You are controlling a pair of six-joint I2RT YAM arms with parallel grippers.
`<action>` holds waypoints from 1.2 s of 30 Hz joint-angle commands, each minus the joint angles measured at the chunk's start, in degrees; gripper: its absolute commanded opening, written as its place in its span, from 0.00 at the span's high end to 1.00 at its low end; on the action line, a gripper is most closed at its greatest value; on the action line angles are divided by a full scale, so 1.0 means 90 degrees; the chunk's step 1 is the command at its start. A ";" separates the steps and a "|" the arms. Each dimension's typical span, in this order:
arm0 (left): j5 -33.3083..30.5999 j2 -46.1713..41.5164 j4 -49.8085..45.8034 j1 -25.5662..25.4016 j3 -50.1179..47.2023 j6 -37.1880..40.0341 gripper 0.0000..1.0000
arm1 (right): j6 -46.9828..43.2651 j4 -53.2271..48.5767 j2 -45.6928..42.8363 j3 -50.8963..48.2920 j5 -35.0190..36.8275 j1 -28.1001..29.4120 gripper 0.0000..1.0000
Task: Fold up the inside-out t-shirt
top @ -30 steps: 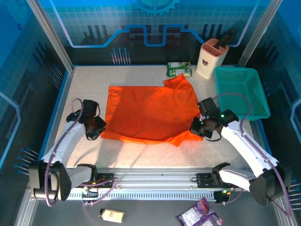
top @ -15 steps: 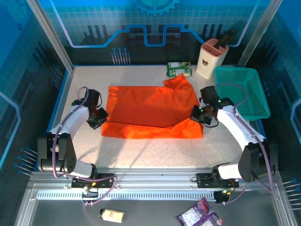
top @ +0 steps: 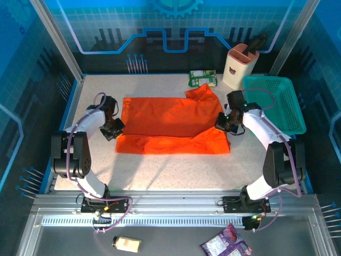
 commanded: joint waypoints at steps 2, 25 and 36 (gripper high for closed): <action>-0.0032 0.0322 -0.0101 0.0070 0.0468 0.0224 1.00 | -0.0198 0.0121 0.0225 0.0287 -0.0087 -0.0191 1.00; 0.0398 -0.0415 -0.0695 -0.0239 0.0536 0.0110 0.75 | -0.0570 -0.0184 0.0000 0.0291 -0.0532 0.0215 0.53; 0.0523 0.0227 0.0301 -0.0880 -0.0963 -0.0318 0.84 | -0.0526 0.1066 0.0094 -0.1188 -0.1122 0.0173 0.20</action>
